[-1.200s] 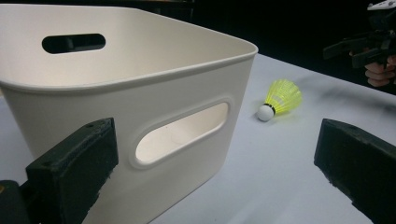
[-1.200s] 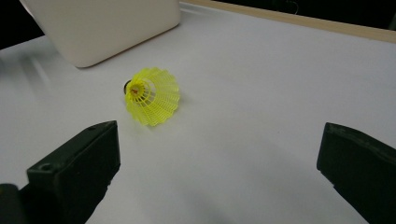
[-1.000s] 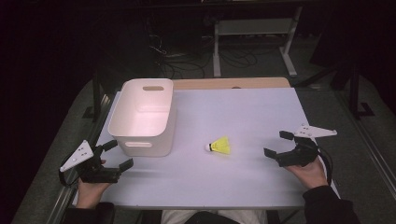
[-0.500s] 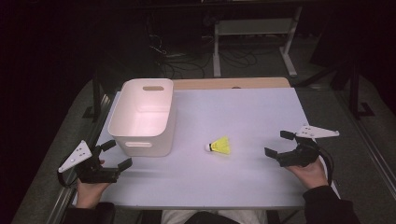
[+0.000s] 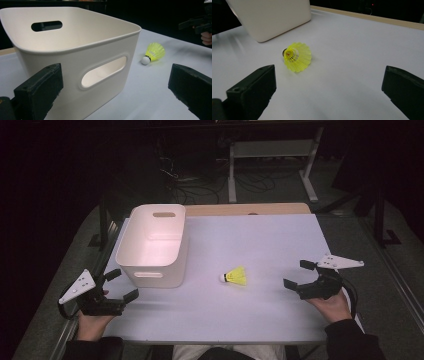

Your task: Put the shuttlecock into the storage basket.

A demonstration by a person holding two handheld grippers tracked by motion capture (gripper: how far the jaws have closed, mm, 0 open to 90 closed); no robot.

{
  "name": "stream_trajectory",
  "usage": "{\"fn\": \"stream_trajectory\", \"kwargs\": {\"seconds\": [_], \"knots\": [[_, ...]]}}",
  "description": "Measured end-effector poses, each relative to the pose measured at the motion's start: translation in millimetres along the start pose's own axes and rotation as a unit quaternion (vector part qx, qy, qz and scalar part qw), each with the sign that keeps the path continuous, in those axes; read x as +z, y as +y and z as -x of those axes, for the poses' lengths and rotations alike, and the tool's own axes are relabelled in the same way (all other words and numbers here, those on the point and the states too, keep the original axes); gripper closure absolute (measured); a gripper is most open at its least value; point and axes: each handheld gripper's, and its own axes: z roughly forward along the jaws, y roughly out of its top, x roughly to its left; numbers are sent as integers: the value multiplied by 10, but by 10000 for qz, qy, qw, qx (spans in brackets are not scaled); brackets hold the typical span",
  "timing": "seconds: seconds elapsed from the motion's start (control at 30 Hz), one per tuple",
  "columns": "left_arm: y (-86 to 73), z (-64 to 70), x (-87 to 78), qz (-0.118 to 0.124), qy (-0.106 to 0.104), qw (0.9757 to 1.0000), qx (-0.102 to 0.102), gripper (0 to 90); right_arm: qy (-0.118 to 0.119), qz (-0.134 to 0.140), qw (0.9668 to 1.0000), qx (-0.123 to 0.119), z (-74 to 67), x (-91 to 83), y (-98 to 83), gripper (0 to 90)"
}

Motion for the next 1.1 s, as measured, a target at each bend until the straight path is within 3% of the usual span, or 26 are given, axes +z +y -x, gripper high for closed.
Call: {"fn": "stream_trajectory", "kwargs": {"seconds": [0.27,0.5,0.67,1.1], "knots": [[81,-6,-11,-229,-33,9997,100,0,28,7,10000,-7,-11,-7,0,0],[189,-73,-55,-110,-52,9999,45,0,55,-31,10000,2,-17,5,-4,0],[324,-86,-125,-37,10,9999,155,0,56,-92,9999,-7,-10,20,-14,0],[607,-144,-108,-230,-20,9994,261,0,88,-84,9999,2,-16,17,-13,0]]}}
